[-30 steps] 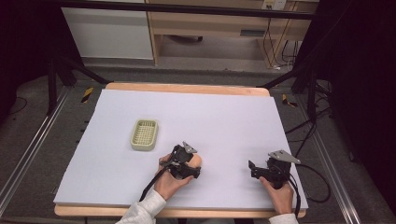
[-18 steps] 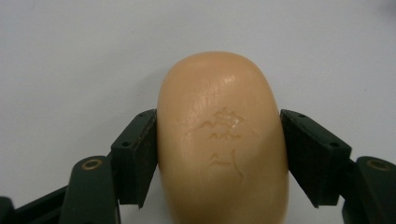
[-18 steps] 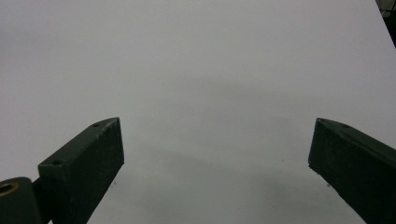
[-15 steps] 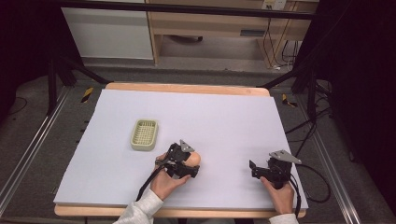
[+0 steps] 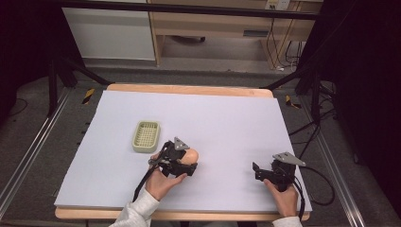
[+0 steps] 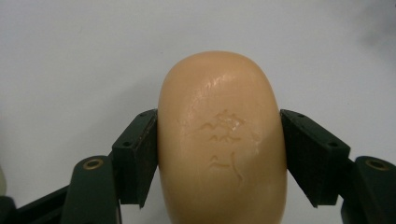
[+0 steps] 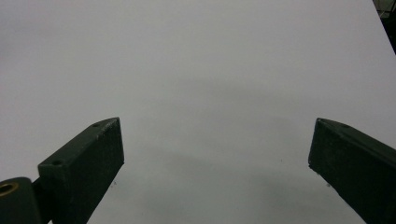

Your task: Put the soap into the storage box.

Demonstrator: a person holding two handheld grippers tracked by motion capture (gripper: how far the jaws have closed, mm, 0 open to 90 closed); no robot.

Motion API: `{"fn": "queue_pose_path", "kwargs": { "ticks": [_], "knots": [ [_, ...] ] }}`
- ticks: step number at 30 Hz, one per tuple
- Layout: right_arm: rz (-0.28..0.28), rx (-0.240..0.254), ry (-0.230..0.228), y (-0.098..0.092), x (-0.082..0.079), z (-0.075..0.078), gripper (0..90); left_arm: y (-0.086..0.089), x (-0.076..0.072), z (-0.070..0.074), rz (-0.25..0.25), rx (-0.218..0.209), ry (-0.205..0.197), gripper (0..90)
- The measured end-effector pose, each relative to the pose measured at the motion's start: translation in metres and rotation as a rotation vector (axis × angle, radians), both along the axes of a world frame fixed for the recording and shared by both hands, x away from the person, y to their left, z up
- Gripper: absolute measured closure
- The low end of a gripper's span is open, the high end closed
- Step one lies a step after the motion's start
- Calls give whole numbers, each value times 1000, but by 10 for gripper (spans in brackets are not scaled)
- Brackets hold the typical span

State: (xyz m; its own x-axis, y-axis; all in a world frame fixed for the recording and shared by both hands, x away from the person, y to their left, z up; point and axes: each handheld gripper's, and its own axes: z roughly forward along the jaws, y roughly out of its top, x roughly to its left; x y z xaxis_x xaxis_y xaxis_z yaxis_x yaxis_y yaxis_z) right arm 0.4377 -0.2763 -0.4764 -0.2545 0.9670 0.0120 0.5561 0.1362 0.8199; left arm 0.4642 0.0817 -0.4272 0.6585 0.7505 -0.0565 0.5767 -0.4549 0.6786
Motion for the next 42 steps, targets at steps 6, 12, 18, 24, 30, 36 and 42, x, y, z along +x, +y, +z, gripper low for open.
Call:
{"fn": "queue_pose_path", "kwargs": {
  "ticks": [6,12,18,24,30,36,42],
  "knots": [
    [0,3,-1,0,0,0,37,10,1,9,17,-16,-19,311],
    [-1,3,-3,0,0,1,37,21,2,15,44,-37,-37,312],
    [-1,3,-2,0,0,1,37,33,4,23,75,-57,-52,313],
    [-1,7,-2,0,-1,1,37,44,7,28,102,-66,-67,313],
    [-1,7,-3,0,-1,1,37,58,9,35,136,-84,-82,314],
    [0,8,-2,-1,-1,1,37,68,11,38,166,-94,-94,315],
    [1,8,-3,-1,0,1,37,81,14,42,198,-94,-108,315]
  ]
}}
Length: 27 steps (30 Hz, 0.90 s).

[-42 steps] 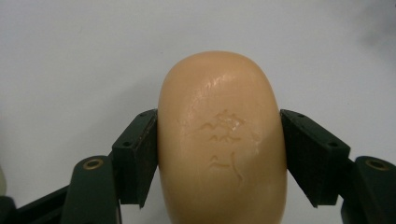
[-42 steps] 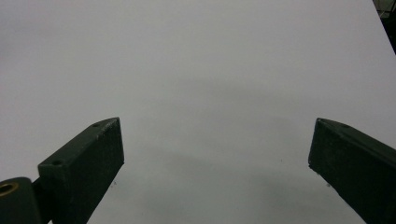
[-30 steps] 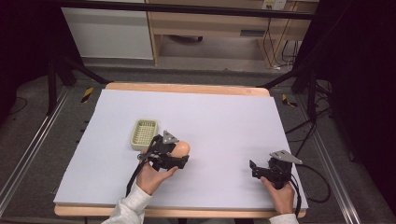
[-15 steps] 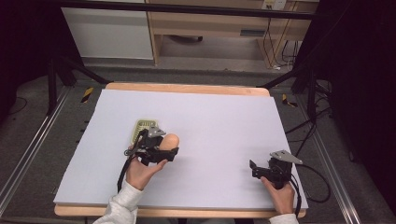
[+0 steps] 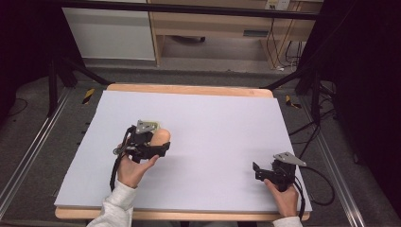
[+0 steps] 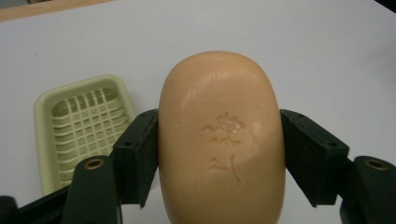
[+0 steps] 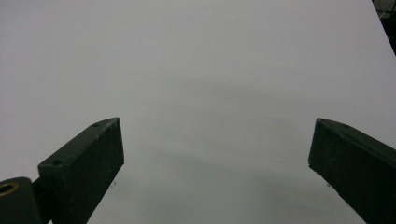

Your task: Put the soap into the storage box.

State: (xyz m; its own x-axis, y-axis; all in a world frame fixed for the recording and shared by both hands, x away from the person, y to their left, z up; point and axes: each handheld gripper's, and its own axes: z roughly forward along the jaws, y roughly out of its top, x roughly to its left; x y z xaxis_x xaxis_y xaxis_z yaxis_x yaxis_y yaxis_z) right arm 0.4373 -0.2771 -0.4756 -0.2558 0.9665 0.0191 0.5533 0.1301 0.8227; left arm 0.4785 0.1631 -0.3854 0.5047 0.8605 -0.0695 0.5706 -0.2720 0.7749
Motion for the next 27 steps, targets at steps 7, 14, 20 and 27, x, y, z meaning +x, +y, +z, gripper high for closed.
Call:
{"fn": "queue_pose_path", "kwargs": {
  "ticks": [7,14,20,27],
  "knots": [
    [-1,0,-1,0,0,0,37,9,3,2,25,-6,-8,315],
    [-2,-2,0,0,0,0,37,17,8,2,52,0,-7,316],
    [-1,-5,-1,0,1,0,37,24,13,0,71,8,-1,316],
    [-4,-6,-5,1,1,-1,37,27,19,-2,91,23,5,316]
  ]
}}
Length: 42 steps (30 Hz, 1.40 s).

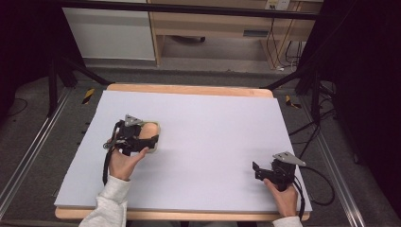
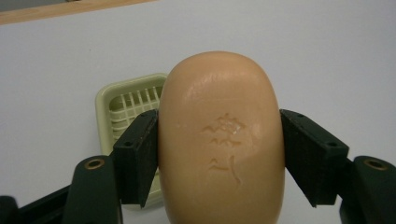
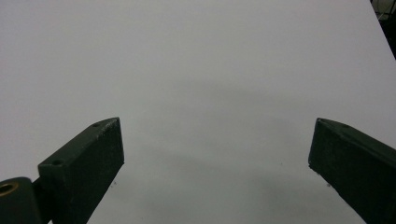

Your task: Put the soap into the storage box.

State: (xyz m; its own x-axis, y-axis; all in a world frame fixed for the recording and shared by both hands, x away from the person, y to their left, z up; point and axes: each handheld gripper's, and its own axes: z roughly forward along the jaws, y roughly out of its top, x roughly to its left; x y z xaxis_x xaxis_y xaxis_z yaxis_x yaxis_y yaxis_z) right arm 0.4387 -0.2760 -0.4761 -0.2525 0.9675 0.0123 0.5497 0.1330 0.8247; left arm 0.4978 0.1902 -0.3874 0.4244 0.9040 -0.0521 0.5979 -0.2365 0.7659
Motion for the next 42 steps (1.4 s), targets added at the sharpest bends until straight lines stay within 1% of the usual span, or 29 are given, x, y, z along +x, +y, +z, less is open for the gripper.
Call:
{"fn": "queue_pose_path", "kwargs": {
  "ticks": [5,9,13,17,18,19,22,24,27,36,42],
  "knots": [
    [-1,-2,3,1,0,0,37,4,8,-3,13,13,11,316],
    [2,-3,2,1,0,0,37,7,13,-4,22,5,19,317],
    [3,-7,3,2,1,0,37,11,20,-1,33,5,18,317],
    [-1,-7,3,2,1,0,37,10,26,-2,38,6,17,317],
    [1,-6,4,2,1,0,37,10,29,-3,36,7,23,317],
    [1,-6,4,2,1,0,37,10,29,-3,36,7,23,317],
    [-1,-7,3,2,1,0,37,8,37,-6,39,16,29,317],
    [-1,-8,2,2,1,0,37,8,38,-7,43,15,29,317],
    [0,-7,3,2,1,0,37,7,44,-10,46,27,32,317],
    [2,-7,3,2,1,0,37,11,50,-16,62,35,38,317],
    [1,-4,5,2,1,0,37,13,55,-23,73,41,55,317]
  ]
}}
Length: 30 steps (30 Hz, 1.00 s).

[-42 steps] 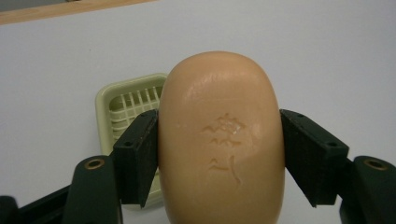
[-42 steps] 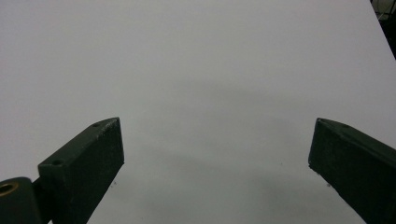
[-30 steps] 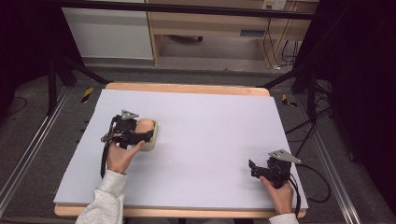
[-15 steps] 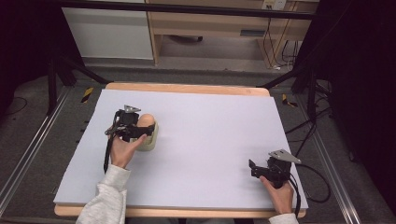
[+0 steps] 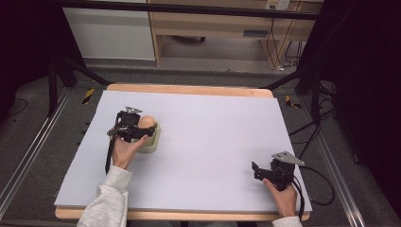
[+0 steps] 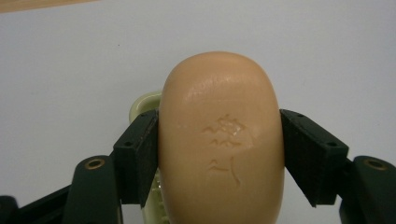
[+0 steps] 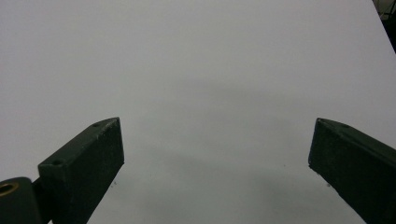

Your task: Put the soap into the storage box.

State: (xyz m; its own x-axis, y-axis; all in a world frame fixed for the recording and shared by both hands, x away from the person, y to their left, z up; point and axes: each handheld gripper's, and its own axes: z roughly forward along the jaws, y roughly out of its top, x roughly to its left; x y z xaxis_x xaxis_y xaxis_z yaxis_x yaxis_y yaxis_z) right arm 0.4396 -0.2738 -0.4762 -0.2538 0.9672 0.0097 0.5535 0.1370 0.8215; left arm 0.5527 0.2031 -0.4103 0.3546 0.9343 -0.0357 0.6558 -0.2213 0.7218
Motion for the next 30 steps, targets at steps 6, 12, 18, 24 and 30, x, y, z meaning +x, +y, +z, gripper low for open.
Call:
{"fn": "queue_pose_path", "kwargs": {
  "ticks": [6,12,18,24,30],
  "knots": [
    [1,-2,1,0,0,0,37,-3,4,-6,-4,18,16,317],
    [1,0,2,0,0,0,37,-1,6,-11,5,24,32,318],
    [1,-3,3,0,0,0,37,1,8,-15,9,24,44,318],
    [2,-1,4,0,0,0,37,-1,9,-20,10,31,57,317],
    [2,-1,5,0,0,0,37,0,11,-23,16,30,70,317]
  ]
}}
